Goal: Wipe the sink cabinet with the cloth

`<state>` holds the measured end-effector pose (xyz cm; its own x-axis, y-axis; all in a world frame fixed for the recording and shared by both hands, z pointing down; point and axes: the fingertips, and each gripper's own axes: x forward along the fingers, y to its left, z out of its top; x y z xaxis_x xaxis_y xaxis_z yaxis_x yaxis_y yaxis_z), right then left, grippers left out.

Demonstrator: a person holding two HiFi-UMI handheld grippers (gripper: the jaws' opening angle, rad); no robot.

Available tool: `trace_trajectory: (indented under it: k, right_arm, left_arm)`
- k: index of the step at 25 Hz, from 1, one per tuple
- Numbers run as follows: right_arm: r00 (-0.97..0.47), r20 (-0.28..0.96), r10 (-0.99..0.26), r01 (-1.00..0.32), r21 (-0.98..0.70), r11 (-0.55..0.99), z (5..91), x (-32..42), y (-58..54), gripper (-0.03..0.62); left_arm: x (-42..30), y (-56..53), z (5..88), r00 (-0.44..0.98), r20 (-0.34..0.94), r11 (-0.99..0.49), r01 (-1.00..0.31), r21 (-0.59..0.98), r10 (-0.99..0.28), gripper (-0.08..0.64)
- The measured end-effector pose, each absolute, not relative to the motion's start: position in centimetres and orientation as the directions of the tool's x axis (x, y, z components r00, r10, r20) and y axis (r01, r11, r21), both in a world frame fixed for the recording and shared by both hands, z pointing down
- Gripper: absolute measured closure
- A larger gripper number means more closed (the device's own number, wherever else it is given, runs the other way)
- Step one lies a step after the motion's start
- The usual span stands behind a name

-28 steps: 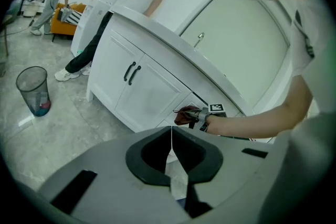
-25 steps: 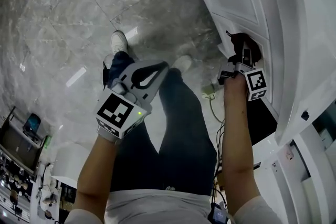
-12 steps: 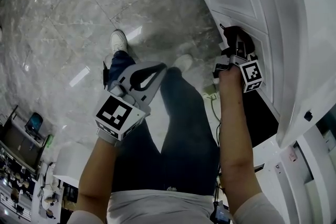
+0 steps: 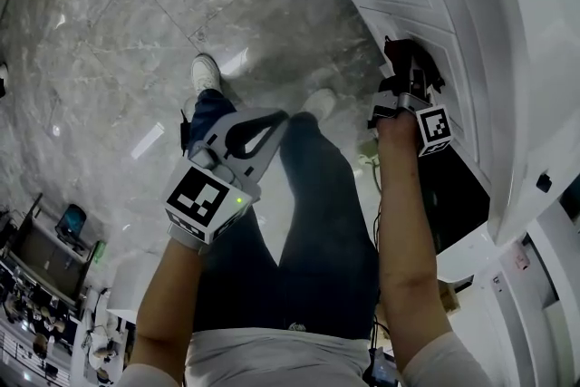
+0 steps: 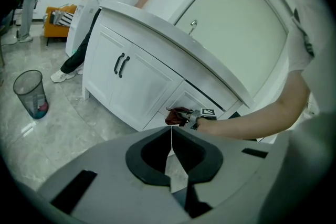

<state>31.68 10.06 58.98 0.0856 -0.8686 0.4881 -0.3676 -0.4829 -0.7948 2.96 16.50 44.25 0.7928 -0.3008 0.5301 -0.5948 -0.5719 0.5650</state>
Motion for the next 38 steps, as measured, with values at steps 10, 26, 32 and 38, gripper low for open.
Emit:
trace_trajectory:
  k: [10, 26, 32, 38]
  right_arm:
    - [0.099, 0.492, -0.865, -0.397, -0.778, -0.487, 59.3, 33.6, 12.9, 0.445]
    - [0.182, 0.513, -0.839, -0.386, -0.747, -0.541, 59.4, 37.6, 18.3, 0.445]
    - [0.199, 0.536, -0.820, -0.416, -0.712, -0.566, 59.3, 39.4, 20.8, 0.445]
    - [0.235, 0.541, -0.808, -0.398, -0.704, -0.587, 58.3, 40.0, 21.9, 0.444]
  left_arm:
    - [4.7, 17.8, 44.1, 0.814, 0.526, -0.609, -0.553, 0.568, -0.247, 0.545]
    - [5.7, 19.1, 44.4, 0.825, 0.535, -0.646, -0.510, 0.568, -0.181, 0.545]
    - [6.7, 19.5, 44.1, 0.837, 0.525, -0.661, -0.482, 0.576, -0.152, 0.545]
    - [6.9, 20.1, 43.8, 0.846, 0.518, -0.675, -0.457, 0.579, -0.127, 0.545]
